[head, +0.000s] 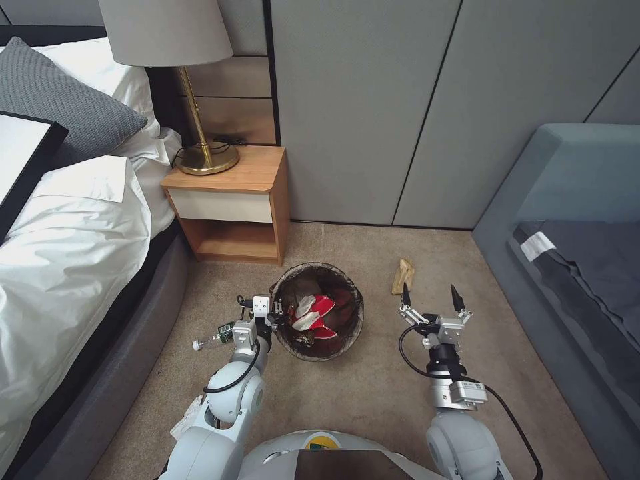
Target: Pick up the trash bin, then pick up the garbage from the floor and place it into the trash bin.
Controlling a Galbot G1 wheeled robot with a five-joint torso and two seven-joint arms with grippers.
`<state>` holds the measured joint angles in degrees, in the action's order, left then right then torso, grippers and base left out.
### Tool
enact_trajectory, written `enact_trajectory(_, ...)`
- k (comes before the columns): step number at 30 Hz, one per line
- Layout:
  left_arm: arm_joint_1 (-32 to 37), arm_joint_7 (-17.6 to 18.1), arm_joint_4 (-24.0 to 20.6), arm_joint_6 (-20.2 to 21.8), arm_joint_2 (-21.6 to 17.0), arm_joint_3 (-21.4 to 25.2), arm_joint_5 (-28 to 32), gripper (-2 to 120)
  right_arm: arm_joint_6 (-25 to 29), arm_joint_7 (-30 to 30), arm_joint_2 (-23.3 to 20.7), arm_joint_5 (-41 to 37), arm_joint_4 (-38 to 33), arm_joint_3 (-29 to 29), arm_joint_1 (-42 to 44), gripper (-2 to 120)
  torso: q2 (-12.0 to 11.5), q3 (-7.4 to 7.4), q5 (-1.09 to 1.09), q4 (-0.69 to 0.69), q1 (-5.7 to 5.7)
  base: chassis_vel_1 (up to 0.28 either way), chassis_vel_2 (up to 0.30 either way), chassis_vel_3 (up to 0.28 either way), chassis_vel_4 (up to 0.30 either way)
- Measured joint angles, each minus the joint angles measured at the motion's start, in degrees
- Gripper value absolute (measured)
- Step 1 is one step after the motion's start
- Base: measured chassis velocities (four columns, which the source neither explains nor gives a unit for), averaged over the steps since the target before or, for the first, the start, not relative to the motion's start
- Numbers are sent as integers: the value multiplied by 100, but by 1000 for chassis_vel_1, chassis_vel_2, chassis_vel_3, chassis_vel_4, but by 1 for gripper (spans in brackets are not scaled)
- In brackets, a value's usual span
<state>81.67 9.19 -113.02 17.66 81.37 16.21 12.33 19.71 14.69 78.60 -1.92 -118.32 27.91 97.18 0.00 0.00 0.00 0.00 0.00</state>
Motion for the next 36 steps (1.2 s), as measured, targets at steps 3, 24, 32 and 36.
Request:
enact_trajectory(3, 1, 1, 8, 0, 2, -10, -6, 0, 7, -2, 1, -3, 3, 7, 0, 97, 0, 0, 0, 0, 0, -58, 71, 64, -40)
enact_trajectory(24, -18, 7, 37, 0, 5, -20, -6, 0, 26, -39, 6, -30, 14, 21, -29, 96, 0, 1, 0, 1, 0, -167, 183, 173, -169)
enact_trajectory(32, -17, 8, 51, 1, 19, -19, -6, 0, 264, -106, 30, 53, 146, 26, -100, 96, 0, 1, 0, 1, 1, -163, 169, 164, -176)
enact_trajectory(36, -17, 8, 53, -2, 21, -14, -7, 0, 445, -134, 55, 273, 237, 27, -154, 97, 0, 2, 0, 2, 1, -133, 132, 147, -121)
